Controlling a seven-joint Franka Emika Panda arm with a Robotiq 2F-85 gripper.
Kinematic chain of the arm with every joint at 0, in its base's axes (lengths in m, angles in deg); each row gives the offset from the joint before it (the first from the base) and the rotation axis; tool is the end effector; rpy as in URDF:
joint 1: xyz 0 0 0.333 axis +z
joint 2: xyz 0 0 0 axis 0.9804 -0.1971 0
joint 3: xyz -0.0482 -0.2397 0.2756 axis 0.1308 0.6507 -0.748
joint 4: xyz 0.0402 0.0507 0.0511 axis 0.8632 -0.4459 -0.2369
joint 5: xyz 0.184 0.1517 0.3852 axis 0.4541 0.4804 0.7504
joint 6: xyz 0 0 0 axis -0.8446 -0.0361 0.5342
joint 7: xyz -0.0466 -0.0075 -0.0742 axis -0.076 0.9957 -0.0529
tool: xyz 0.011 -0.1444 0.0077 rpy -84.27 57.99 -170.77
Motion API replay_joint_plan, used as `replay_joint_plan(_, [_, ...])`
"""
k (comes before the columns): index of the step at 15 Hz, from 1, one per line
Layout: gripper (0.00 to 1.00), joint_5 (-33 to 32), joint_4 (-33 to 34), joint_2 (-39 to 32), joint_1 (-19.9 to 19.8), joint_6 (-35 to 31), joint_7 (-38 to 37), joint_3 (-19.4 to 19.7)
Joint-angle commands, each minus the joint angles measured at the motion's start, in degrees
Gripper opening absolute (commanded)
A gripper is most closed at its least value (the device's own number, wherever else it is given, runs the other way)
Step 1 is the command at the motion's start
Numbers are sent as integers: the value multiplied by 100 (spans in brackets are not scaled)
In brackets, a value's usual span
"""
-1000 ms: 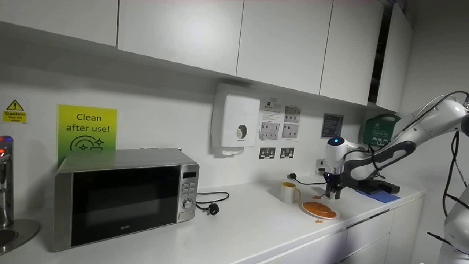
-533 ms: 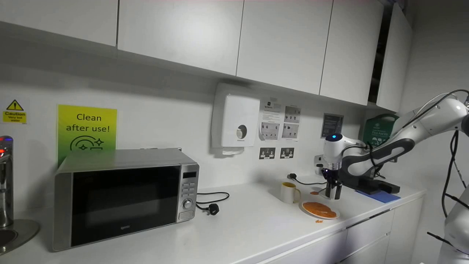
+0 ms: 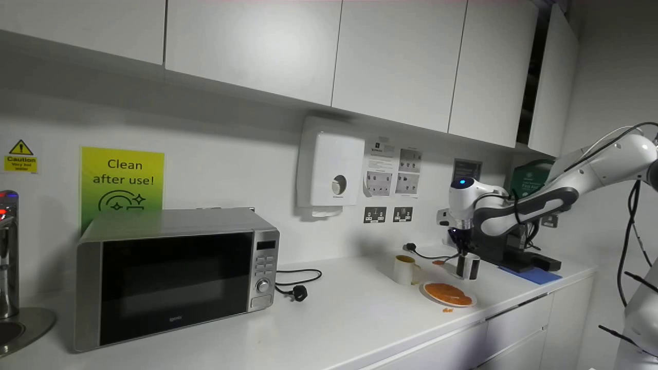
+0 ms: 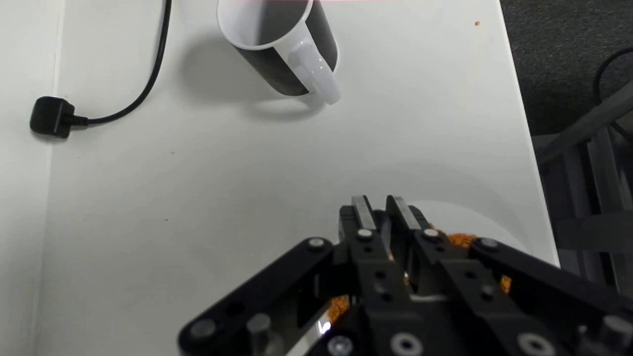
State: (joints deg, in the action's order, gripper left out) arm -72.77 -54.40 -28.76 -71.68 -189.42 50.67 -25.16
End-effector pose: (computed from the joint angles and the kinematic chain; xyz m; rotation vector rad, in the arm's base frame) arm 0.5258 0.0571 0.4284 1.9094 1.6929 -0.2166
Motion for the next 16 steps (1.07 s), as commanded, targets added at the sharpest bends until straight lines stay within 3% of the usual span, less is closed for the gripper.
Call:
replay_joint_plan(1, [3, 229, 424, -121, 47, 407, 168, -55])
replay_joint_plan(16, [3, 407, 1756, -1051, 33, 1233, -59, -258])
